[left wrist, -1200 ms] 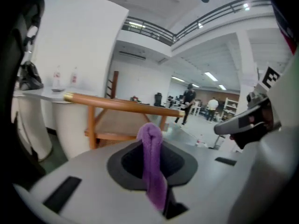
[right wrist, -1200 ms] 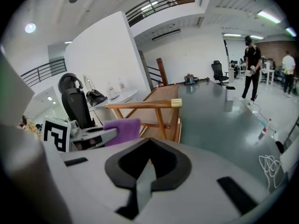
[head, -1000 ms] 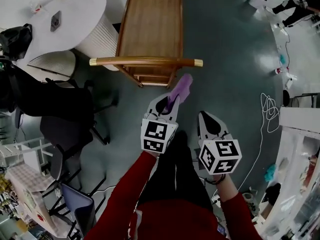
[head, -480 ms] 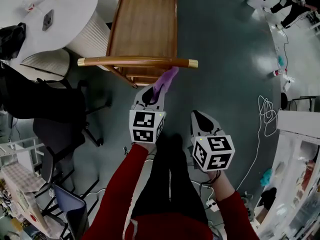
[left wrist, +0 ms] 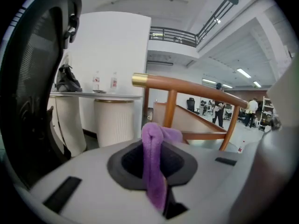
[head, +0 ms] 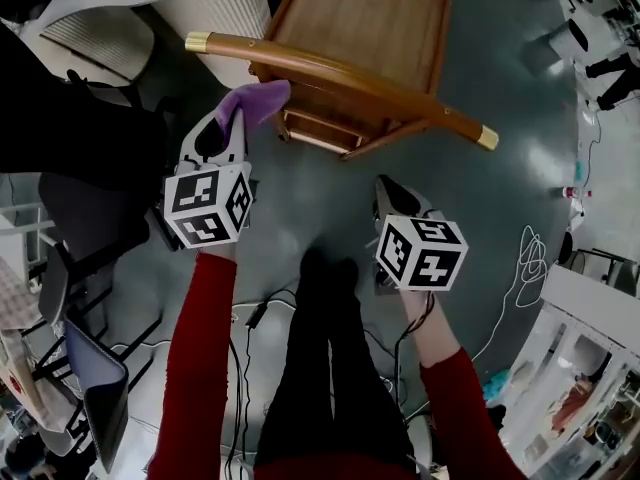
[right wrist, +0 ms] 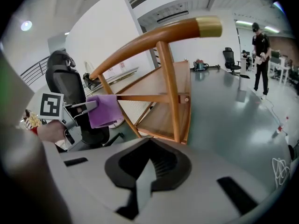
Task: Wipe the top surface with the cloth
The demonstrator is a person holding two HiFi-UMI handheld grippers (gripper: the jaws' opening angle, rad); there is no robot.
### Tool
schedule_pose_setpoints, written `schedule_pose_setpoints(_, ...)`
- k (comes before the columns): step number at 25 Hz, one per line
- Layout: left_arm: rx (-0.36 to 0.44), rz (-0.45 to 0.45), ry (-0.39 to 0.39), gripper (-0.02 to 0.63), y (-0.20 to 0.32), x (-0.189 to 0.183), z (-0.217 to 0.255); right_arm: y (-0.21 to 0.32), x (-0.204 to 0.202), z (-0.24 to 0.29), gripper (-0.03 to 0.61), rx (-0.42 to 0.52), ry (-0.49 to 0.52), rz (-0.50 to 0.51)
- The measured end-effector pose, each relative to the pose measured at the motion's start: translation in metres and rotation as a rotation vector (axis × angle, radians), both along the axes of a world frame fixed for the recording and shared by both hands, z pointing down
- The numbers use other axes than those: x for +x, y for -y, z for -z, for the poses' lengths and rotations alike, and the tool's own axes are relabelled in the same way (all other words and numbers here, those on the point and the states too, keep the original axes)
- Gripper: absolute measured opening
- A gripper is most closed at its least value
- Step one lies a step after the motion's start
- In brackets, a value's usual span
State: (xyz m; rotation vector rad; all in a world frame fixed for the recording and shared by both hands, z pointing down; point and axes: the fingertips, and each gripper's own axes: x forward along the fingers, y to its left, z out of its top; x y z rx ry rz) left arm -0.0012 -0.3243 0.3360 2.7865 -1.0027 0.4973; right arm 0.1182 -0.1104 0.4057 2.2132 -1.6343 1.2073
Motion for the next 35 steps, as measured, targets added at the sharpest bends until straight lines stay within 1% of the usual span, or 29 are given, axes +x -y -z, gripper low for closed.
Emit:
schedule_pose_setpoints(7,0.040,0.103,0.015,0.048,0.018,-0.032,0.005,0.021,-0.013,-0.001,0.003,0.003,-0.013,0.065)
schedule_pose_setpoints(10,0.022,0.101,0.015,0.048,0.003,-0.043,-0.007,0.014,-0.017,-0.007,0.003,-0.003,-0.021,0.069)
schedule_pose_setpoints(12,-0.004,0.041,0.014,0.048,-0.025,-0.039,-0.023,0.001,-0.010,-0.015,0.003,-0.017,-0.024,0.050)
schedule_pose_setpoints(14,-0.034,-0.063,0.010,0.048,-0.064,-0.025,-0.040,-0.017,0.002,-0.025,0.003,-0.029,-0.018,0.012)
schedule_pose_setpoints(16,-0.067,-0.178,-0.005,0.048,-0.106,-0.002,-0.058,-0.036,0.012,-0.038,0.003,-0.042,-0.012,-0.025)
schedule_pose_setpoints(19,-0.093,-0.340,-0.021,0.048,-0.162,0.044,-0.078,-0.064,0.030,-0.055,0.003,-0.057,-0.019,-0.084)
schedule_pose_setpoints(21,-0.106,-0.426,-0.043,0.048,-0.186,0.071,-0.087,-0.078,0.040,-0.062,0.003,-0.049,-0.023,-0.143)
schedule_pose_setpoints(23,-0.103,-0.493,-0.050,0.048,-0.203,0.088,-0.097,-0.086,0.044,-0.070,0.003,-0.033,-0.027,-0.183)
schedule_pose_setpoints(26,-0.102,-0.548,-0.038,0.048,-0.220,0.099,-0.118,-0.099,0.044,-0.085,0.003,-0.032,-0.046,-0.195)
schedule_pose_setpoints(29,-0.102,-0.572,-0.040,0.048,-0.219,0.107,-0.134,-0.107,0.042,-0.100,0.003,-0.024,-0.039,-0.215)
schedule_pose_setpoints(33,-0.075,-0.533,-0.014,0.048,-0.182,0.127,-0.164,-0.095,0.043,-0.125,0.003,0.015,-0.022,-0.222)
schedule_pose_setpoints(35,-0.043,-0.499,-0.023,0.048,-0.159,0.134,-0.181,-0.088,0.045,-0.148,0.003,0.030,-0.025,-0.214)
